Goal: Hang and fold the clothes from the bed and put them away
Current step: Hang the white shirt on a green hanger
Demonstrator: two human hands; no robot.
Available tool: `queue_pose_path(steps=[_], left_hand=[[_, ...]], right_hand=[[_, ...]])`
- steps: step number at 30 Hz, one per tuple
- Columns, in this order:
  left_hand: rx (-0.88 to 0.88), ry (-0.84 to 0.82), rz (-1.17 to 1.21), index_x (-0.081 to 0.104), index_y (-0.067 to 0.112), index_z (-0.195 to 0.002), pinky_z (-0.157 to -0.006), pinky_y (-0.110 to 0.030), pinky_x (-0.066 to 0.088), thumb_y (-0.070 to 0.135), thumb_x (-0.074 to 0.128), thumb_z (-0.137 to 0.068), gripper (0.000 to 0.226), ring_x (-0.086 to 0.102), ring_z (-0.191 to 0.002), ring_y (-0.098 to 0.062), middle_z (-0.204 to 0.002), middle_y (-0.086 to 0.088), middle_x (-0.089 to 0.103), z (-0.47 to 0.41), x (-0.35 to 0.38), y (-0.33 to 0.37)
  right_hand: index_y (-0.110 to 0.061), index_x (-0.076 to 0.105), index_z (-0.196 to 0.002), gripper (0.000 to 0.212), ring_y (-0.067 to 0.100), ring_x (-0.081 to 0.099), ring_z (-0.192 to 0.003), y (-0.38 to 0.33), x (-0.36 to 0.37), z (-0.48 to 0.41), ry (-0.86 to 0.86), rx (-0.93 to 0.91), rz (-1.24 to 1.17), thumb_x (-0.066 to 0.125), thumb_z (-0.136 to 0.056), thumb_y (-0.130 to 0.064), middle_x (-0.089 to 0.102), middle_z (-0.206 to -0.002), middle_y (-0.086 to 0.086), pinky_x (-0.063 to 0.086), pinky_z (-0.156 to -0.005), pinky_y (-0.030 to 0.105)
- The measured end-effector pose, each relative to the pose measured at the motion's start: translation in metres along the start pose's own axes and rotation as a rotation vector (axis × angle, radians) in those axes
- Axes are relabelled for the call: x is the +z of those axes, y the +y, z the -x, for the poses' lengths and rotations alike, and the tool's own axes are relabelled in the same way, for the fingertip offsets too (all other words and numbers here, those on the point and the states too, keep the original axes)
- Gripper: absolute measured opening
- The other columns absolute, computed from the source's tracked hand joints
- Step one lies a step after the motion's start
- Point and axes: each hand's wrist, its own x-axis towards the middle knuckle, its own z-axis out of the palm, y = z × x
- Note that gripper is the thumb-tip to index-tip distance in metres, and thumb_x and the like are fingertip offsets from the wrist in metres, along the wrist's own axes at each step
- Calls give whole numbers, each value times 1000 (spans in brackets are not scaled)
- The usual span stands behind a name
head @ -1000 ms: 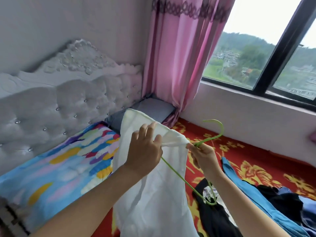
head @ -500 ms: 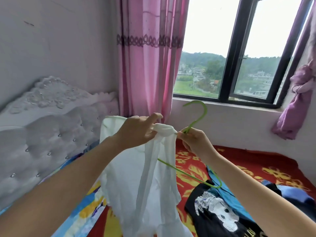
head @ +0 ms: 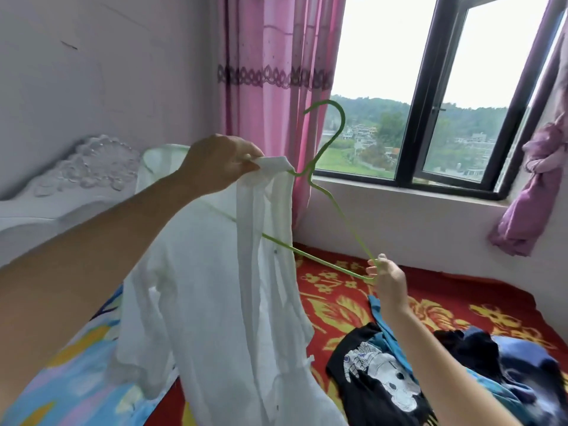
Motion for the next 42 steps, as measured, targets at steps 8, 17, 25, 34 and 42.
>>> queue_pose_path(steps=[8, 17, 25, 34, 42], left_hand=[[-63, 91, -81, 72, 12, -103, -68, -25, 35, 26, 61, -90, 22, 62, -87, -28, -96, -7, 71, -7, -1, 8], [-180, 198, 18, 72, 13, -102, -55, -23, 28, 26, 64, -87, 22, 51, -70, -16, -73, 4, 59, -2, -15, 6], [-361, 287, -47, 71, 10, -106, -73, -29, 39, 26, 66, -85, 27, 61, -91, -33, -94, -15, 69, -1, -54, -38], [-372, 243, 394, 62, 10, -113, -54, -2, 38, 7, 73, -78, 36, 52, -50, 14, -51, 32, 58, 9, -37, -54], [-333, 86, 489, 61, 10, -109, -54, 3, 37, -4, 73, -73, 40, 51, -50, 18, -51, 31, 58, 35, -6, -62]], right_hand=[[-4, 48, -128, 38, 21, 52, -97, 53, 40, 54, -105, 452, -164, 38, -100, -28, 54, -111, 5, 42, -80, 33], [-23, 66, -89, 26, 9, 62, -76, 60, 75, 78, -649, 285, 29, 53, -80, -2, 68, -89, -2, 47, -57, 14], [-7, 61, -67, 19, 11, 45, -38, -7, 22, 6, -377, 139, -100, 64, -86, -4, 53, -52, 4, 37, -41, 17], [-1, 65, -84, 1, 21, 59, -48, -94, -45, -43, -217, 139, -108, 64, -84, -1, 63, -59, 9, 54, -59, 31], [-6, 62, -77, 9, 19, 59, -45, -131, -74, -49, -113, 107, 29, 71, -78, -6, 60, -67, 9, 45, -39, 19]])
